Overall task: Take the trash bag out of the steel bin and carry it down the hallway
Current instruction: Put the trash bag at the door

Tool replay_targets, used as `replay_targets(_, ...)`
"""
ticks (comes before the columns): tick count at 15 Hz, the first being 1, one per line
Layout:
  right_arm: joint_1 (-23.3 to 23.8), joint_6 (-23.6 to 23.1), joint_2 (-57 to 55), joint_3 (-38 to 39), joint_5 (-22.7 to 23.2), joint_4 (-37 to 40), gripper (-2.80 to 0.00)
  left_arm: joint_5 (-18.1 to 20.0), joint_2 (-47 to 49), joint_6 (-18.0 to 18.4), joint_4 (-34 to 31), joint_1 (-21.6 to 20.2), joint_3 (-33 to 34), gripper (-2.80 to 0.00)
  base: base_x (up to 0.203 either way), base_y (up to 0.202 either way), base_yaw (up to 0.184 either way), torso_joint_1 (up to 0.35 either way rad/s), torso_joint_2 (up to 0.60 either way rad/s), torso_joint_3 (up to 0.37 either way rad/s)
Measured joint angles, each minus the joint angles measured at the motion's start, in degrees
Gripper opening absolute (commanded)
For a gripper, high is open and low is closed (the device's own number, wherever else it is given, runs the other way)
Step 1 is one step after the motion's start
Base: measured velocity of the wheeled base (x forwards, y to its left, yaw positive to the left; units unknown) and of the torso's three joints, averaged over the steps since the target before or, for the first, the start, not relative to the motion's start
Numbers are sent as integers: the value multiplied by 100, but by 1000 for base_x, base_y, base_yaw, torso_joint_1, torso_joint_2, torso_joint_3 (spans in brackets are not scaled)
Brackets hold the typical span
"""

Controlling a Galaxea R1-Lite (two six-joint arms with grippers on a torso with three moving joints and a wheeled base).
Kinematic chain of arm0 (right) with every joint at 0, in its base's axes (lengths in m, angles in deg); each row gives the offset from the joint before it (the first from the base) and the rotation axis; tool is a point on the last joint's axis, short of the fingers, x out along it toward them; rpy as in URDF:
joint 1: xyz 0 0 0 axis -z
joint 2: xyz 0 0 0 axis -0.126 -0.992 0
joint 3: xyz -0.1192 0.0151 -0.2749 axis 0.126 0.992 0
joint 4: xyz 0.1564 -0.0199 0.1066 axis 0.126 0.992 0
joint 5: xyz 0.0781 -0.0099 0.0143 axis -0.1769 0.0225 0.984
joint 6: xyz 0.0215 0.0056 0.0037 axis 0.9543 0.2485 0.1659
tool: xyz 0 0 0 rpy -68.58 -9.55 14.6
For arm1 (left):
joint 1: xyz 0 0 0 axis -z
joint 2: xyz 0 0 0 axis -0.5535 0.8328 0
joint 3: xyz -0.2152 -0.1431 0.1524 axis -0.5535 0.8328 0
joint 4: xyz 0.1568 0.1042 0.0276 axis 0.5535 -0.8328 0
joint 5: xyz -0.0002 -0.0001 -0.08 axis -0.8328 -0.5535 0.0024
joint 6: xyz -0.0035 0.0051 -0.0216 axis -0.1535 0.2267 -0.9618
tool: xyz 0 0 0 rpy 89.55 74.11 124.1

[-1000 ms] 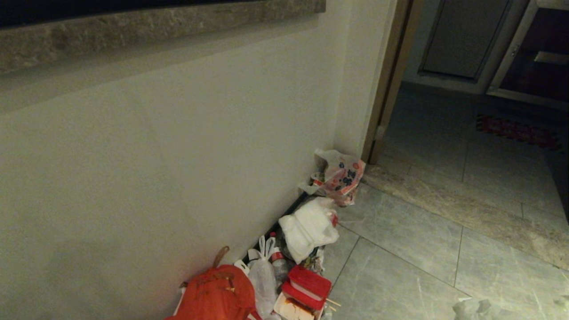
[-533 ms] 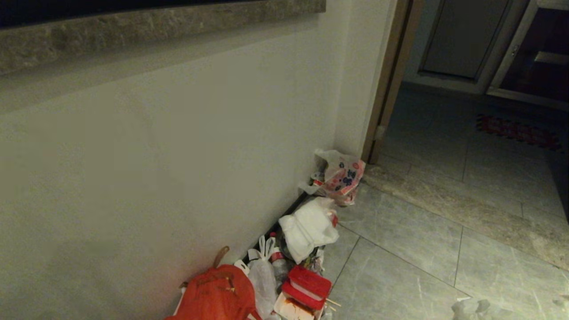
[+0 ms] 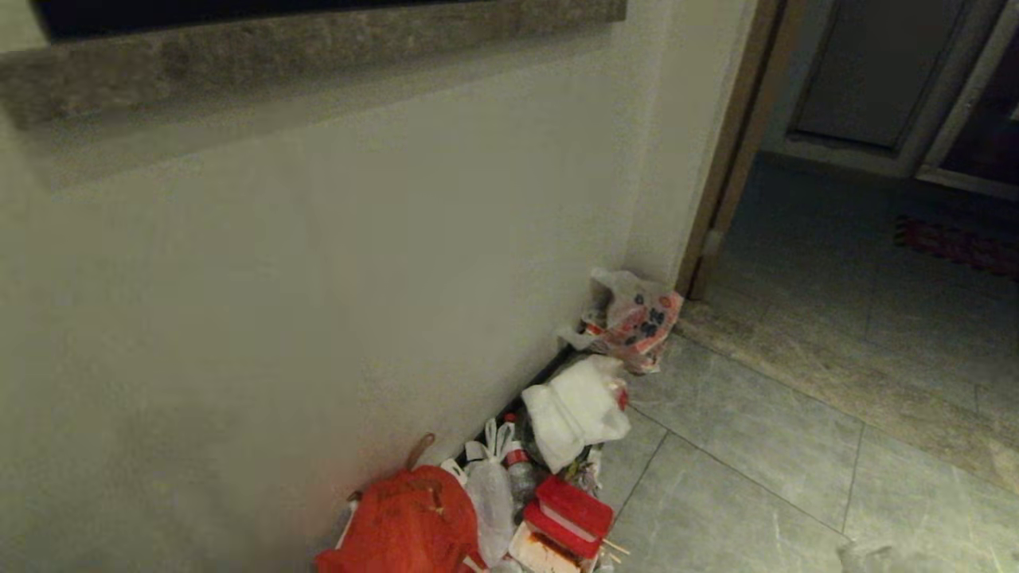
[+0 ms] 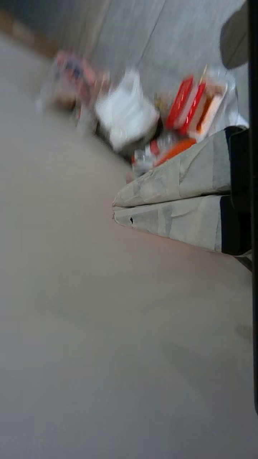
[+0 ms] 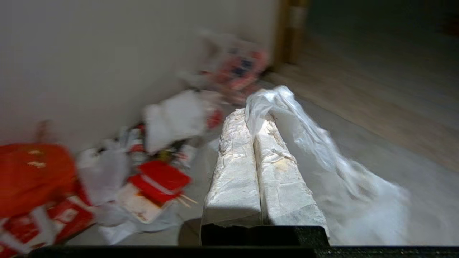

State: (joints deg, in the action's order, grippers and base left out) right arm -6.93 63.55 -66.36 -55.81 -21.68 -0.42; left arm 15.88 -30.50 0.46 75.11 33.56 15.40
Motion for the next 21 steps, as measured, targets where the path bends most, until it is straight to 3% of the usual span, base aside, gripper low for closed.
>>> replay_targets(9, -4, -14, -2, 4, 2, 0, -280, 1, 0, 0, 1, 0, 0, -280, 0, -13, 158, 2, 3, 2)
replay_targets(21, -4, 9, -2, 4, -2, 0, -280, -3, 0, -2, 0, 0, 0, -280, 0, 0, 0, 0, 0, 0)
